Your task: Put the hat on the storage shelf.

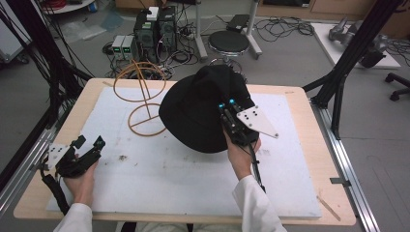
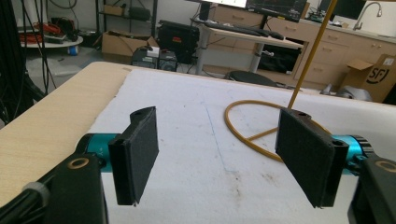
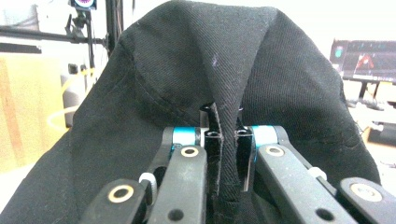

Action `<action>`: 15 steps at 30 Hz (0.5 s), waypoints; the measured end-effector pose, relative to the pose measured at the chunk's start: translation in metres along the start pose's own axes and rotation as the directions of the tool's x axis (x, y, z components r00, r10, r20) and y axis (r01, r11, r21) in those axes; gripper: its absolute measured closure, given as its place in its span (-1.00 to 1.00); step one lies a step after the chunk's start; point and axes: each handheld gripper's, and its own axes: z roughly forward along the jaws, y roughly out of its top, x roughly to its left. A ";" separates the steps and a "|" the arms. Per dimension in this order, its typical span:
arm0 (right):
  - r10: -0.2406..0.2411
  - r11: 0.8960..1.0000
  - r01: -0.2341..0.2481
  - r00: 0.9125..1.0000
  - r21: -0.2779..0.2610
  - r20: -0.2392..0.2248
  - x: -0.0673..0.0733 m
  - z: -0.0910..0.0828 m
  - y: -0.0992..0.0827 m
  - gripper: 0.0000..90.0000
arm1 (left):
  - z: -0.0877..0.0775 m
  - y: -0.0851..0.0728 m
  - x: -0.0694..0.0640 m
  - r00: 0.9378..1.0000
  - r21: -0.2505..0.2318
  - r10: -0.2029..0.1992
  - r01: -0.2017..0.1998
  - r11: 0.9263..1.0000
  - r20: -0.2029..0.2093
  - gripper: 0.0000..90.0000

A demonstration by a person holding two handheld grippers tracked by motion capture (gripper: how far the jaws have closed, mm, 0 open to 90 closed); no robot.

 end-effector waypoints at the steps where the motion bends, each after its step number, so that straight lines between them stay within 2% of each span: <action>1: 0.001 1.000 -0.001 1.000 -0.012 0.003 0.001 0.000 0.003 0.95 | 0.000 0.000 0.000 1.000 -0.002 0.000 0.000 1.000 -0.001 -0.33; 6: -0.005 0.997 0.005 1.000 -0.083 -0.003 0.004 -0.001 0.018 0.95 | 0.000 0.000 0.000 1.000 -0.001 0.001 -0.001 1.000 0.000 -0.33; 15: -0.013 0.991 0.009 0.999 -0.131 -0.030 0.013 0.009 0.035 0.95 | 0.000 0.000 0.000 1.000 -0.002 -0.003 0.003 1.000 0.001 -0.33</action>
